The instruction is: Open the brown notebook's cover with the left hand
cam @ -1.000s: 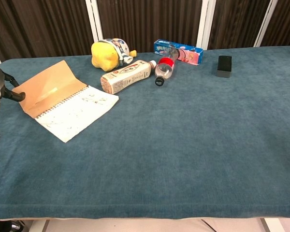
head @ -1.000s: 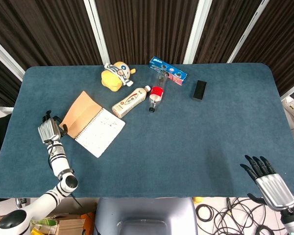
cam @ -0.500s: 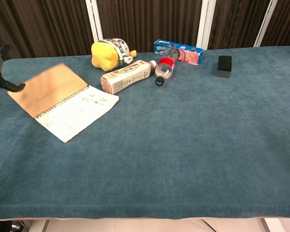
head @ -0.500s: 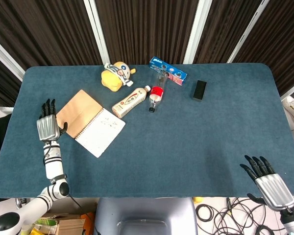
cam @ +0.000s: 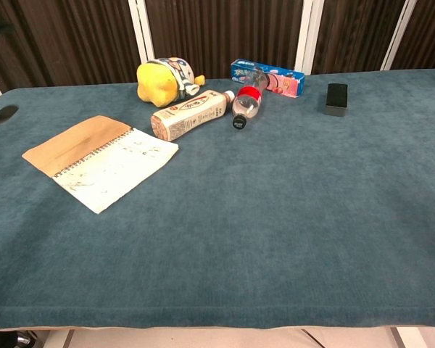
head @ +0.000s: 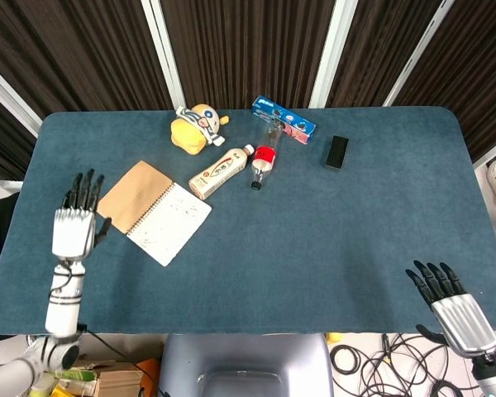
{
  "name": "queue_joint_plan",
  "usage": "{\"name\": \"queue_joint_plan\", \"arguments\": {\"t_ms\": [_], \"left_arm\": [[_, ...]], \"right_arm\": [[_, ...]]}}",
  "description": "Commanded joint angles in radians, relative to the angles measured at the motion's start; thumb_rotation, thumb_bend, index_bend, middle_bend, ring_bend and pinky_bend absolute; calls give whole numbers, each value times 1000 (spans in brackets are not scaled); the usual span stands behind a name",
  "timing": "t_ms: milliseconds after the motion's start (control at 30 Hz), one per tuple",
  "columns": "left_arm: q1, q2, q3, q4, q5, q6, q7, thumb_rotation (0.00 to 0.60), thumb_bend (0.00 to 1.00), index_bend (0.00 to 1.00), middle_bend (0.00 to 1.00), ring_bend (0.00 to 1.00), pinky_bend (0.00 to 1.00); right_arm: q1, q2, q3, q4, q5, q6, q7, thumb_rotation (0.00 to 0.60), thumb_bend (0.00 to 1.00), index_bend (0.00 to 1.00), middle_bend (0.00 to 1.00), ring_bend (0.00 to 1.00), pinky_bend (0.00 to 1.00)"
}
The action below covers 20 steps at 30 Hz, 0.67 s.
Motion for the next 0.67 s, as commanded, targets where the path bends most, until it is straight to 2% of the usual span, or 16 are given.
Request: {"name": "queue_joint_plan", "arguments": {"t_ms": [33, 100, 167, 267, 400, 667], "left_arm": [[180, 242, 225, -397, 154, 131, 301, 600, 327, 0, 0, 0, 259], [225, 283, 288, -466, 213, 161, 282, 600, 331, 0, 0, 0, 252], [254, 301, 329, -470, 260, 179, 232, 600, 331, 0, 0, 0, 249], [274, 352, 379, -472, 310, 155, 232, 600, 336, 0, 0, 0, 247], [291, 378, 376, -504, 291, 124, 216, 600, 344, 0, 0, 0, 248], [326, 394, 312, -558, 194, 82, 236, 600, 350, 0, 0, 0, 257]], "right_arm": [[-18, -23, 10, 22, -11, 44, 5, 600, 0, 0, 0, 0, 25], [-27, -39, 17, 33, -11, 68, 9, 600, 0, 0, 0, 0, 24], [-31, -50, 22, 42, -9, 80, 7, 600, 0, 0, 0, 0, 25], [-34, -60, 31, 45, 1, 84, 0, 600, 0, 0, 0, 0, 25], [-34, -64, 37, 42, 11, 81, -9, 600, 0, 0, 0, 0, 25], [-32, -59, 34, 36, 14, 66, -13, 600, 0, 0, 0, 0, 25]]}}
